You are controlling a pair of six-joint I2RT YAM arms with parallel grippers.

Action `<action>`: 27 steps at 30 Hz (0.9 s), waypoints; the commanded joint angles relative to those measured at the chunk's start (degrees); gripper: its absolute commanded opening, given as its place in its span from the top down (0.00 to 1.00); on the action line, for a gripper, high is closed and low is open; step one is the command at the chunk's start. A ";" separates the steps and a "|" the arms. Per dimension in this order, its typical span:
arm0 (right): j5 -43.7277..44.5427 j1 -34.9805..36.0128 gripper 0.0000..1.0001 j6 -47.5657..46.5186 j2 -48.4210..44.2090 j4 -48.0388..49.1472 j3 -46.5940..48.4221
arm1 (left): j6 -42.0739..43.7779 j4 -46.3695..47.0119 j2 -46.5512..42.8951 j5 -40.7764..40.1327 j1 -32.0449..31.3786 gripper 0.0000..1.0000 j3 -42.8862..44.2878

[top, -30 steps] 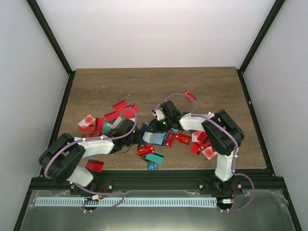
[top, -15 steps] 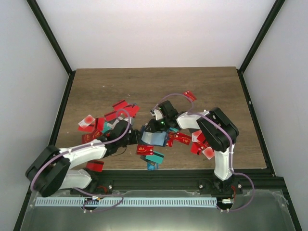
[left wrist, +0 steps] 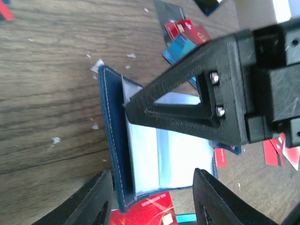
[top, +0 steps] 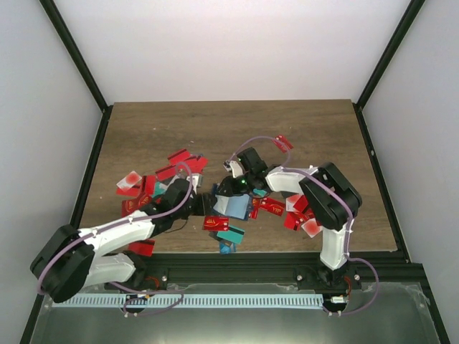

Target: Put the credit cards into the card holder

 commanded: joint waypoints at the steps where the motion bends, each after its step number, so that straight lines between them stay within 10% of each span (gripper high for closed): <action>1: 0.59 0.38 0.75 -1.35 -3.73 -1.70 -0.62 | 1.13 4.28 1.80 4.97 -1.43 0.51 0.80; 27: 6.93 1.85 0.75 2.35 -19.97 -6.02 -12.79 | -9.28 -10.84 -6.67 -5.82 -17.51 0.50 -0.88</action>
